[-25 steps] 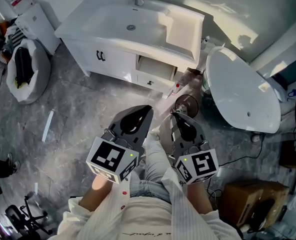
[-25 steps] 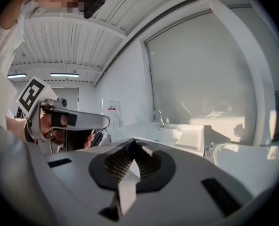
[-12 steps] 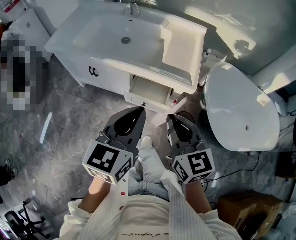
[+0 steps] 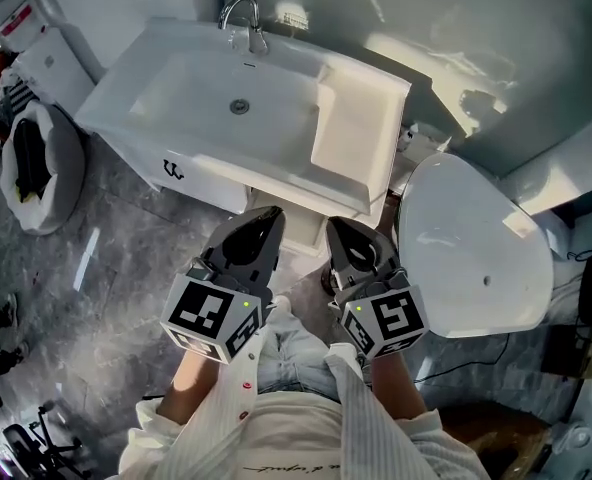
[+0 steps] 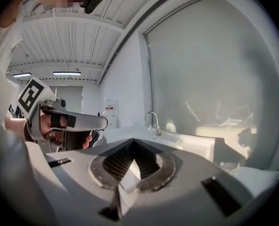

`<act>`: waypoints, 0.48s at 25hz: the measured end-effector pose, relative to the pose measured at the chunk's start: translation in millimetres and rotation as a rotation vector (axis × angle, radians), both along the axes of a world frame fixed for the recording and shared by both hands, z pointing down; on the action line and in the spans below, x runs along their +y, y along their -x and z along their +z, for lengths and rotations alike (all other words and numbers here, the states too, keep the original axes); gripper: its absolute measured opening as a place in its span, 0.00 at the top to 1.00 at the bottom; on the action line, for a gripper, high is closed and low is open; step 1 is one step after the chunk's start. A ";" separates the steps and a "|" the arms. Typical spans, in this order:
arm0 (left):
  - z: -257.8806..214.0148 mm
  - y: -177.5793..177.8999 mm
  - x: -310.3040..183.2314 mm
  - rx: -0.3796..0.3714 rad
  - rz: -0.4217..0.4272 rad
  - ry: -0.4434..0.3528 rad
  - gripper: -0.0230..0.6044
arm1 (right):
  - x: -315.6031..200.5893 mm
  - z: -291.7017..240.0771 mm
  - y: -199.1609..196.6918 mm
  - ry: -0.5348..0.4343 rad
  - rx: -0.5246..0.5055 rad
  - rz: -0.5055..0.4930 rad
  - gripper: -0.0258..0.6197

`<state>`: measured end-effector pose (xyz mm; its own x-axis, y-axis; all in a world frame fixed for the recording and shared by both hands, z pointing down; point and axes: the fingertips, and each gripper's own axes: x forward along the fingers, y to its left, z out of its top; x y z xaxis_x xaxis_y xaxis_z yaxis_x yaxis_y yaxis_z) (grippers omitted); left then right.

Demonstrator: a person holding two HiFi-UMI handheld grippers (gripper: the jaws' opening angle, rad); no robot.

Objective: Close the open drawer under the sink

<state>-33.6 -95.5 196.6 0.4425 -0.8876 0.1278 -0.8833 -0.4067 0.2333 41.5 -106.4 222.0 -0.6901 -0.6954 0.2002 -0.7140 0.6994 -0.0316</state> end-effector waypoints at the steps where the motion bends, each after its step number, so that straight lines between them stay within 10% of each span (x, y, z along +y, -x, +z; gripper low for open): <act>1: 1.2 0.6 -4.1 -0.002 -0.002 0.006 0.94 | -4.3 0.2 0.2 0.003 0.000 -0.002 0.95; 12: 23.4 4.7 -19.8 -0.042 0.059 0.083 0.94 | -11.0 20.4 15.4 0.065 0.015 0.014 0.95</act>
<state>-38.3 -115.3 220.0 0.4867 -0.8455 0.2195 -0.8679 -0.4395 0.2316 26.1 -117.4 242.4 -0.6773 -0.6900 0.2553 -0.7241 0.6865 -0.0659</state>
